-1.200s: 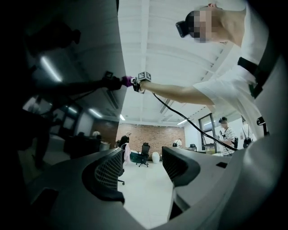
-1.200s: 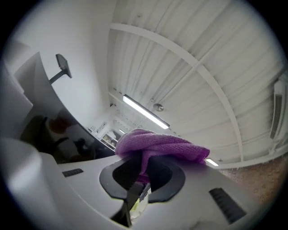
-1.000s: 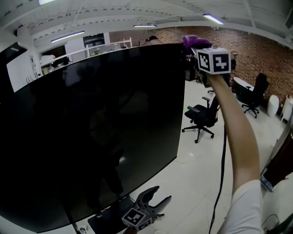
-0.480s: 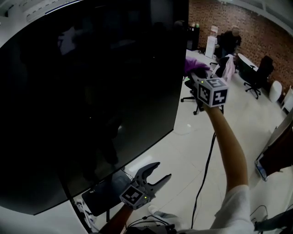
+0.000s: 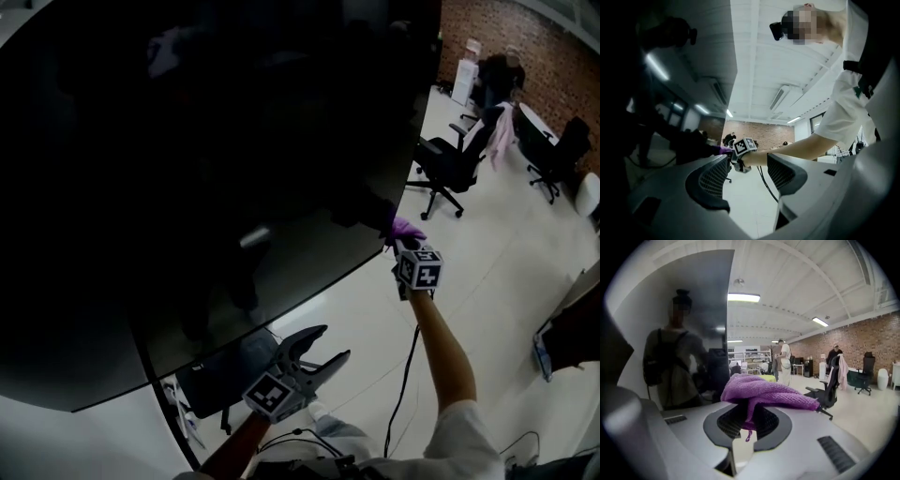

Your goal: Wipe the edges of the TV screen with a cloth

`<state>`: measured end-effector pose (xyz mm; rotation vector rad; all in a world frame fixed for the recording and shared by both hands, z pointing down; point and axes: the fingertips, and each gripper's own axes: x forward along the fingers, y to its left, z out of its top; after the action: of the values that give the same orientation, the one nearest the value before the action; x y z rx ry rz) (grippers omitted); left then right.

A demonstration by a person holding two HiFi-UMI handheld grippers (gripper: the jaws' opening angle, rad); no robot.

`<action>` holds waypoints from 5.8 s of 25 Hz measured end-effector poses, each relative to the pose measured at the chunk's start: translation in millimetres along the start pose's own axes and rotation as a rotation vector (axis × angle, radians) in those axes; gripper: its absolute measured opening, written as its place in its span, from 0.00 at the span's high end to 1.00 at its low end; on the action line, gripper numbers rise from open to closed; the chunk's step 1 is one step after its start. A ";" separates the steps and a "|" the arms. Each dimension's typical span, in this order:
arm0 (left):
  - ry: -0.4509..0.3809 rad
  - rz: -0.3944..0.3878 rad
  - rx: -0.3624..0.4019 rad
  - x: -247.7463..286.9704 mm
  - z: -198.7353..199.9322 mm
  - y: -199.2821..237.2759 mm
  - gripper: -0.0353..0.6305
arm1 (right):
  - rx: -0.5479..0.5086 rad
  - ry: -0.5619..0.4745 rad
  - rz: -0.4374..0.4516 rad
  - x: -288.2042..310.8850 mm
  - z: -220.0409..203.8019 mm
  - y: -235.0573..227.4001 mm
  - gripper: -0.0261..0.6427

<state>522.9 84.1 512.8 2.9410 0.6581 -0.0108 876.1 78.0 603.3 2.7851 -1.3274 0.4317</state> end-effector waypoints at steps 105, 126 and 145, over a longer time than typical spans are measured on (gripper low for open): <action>-0.219 1.414 0.110 -865.2 21.2 -67.4 0.58 | 0.110 -0.187 1.498 -405.2 124.3 1322.4 0.89; -0.266 1.416 0.169 -867.0 41.9 -80.0 0.58 | 0.128 -0.387 1.497 -460.0 318.3 1334.4 0.89; -0.333 1.309 0.070 -836.9 39.7 -40.6 0.58 | -0.076 -0.686 1.383 -468.3 405.7 1242.1 0.89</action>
<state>-251.0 -239.4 497.6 2.7129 -1.3068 -0.3691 -258.9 -415.2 -25.4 1.4809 -3.1038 -0.6558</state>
